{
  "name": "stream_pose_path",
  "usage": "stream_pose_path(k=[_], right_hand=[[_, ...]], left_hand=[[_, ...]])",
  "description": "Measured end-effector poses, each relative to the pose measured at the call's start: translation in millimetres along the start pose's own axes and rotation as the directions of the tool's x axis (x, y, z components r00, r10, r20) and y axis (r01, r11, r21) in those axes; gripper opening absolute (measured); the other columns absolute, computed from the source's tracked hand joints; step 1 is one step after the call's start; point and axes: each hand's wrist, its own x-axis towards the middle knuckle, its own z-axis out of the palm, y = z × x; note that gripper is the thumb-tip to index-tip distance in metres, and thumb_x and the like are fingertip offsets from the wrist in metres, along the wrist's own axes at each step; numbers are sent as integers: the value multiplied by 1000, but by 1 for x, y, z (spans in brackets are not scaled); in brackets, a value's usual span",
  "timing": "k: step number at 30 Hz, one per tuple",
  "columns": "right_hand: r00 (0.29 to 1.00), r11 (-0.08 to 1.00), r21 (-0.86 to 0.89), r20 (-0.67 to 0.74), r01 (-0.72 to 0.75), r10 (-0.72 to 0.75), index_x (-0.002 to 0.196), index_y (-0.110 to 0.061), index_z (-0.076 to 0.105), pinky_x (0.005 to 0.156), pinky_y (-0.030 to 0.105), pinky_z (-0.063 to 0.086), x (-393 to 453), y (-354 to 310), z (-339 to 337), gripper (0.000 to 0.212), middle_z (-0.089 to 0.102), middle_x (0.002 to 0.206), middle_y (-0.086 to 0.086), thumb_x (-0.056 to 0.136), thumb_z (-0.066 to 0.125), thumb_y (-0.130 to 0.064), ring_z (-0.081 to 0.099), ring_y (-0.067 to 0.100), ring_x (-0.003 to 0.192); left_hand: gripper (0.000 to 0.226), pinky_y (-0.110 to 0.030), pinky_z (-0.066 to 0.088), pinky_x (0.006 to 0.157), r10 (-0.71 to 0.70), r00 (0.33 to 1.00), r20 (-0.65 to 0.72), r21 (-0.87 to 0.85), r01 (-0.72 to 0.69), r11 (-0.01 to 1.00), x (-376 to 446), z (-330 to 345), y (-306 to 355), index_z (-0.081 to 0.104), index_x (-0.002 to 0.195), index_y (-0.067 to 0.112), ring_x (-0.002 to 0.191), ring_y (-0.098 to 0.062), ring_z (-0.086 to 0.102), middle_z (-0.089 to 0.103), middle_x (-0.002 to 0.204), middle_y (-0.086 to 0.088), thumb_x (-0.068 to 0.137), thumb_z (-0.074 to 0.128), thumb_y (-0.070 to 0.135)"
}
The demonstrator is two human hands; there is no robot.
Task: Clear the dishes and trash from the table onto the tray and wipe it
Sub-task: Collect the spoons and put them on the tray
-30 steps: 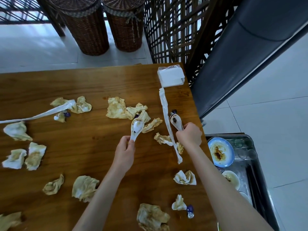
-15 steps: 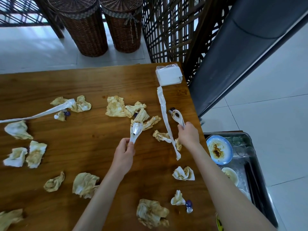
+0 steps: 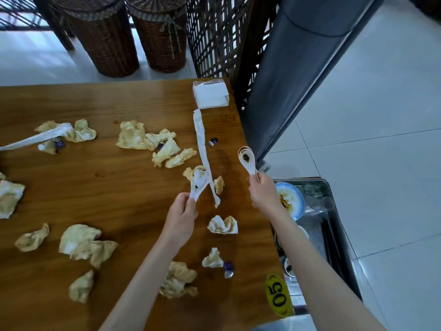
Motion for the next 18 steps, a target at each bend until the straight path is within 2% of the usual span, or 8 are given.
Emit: stream_pose_path(k=[4, 8, 12, 15, 18], right_hand=[[992, 991, -82, -66, 104, -110, 74, -20, 44, 51, 25, 30, -14, 29, -40, 30, 48, 68, -3, 99, 34, -33, 45, 13, 61], [985, 979, -140, -64, 151, -161, 64, -16, 37, 56, 30, 29, -25, 64, -90, 37, 44, 63, 2, 100, 34, -27, 42, 21, 62], [982, 972, -150, -18, 182, -187, 64, -15, 34, 45, 23, 25, -36, 102, -137, 39, 37, 61, -1, 100, 34, -29, 33, 13, 55], [985, 976, -134, 17, 170, -169, 66, -17, 39, 50, 26, 28, -39, 130, -165, 36, 43, 64, -2, 99, 36, -31, 38, 11, 57], [991, 990, -46, 13, 136, -136, 68, -16, 43, 54, 30, 30, -34, 160, -187, 35, 45, 66, -1, 99, 37, -33, 42, 14, 61]], left_hand=[[19, -17, 30, 44, 9, 1000, -3, -21, -9, 1000, -21, 46, -3, 50, 90, 22, 53, -8, 37, 43, 67, 6, 101, 35, 27], [21, -18, 26, 39, -5, 1000, -18, -44, 5, 999, -47, 106, -7, 49, 88, 20, 47, -5, 32, 42, 64, 3, 100, 34, 29], [21, -22, 26, 41, 22, 997, -69, -98, -29, 995, -69, 169, -9, 48, 84, 18, 48, -7, 33, 42, 63, 1, 100, 35, 23], [19, -20, 28, 40, 21, 995, -100, -118, -33, 992, -81, 214, -13, 48, 86, 19, 46, -6, 34, 41, 61, 3, 100, 36, 23], [18, -24, 30, 45, 22, 992, -122, -106, -35, 994, -85, 250, -21, 49, 87, 22, 51, -9, 35, 41, 62, 3, 100, 37, 25]])
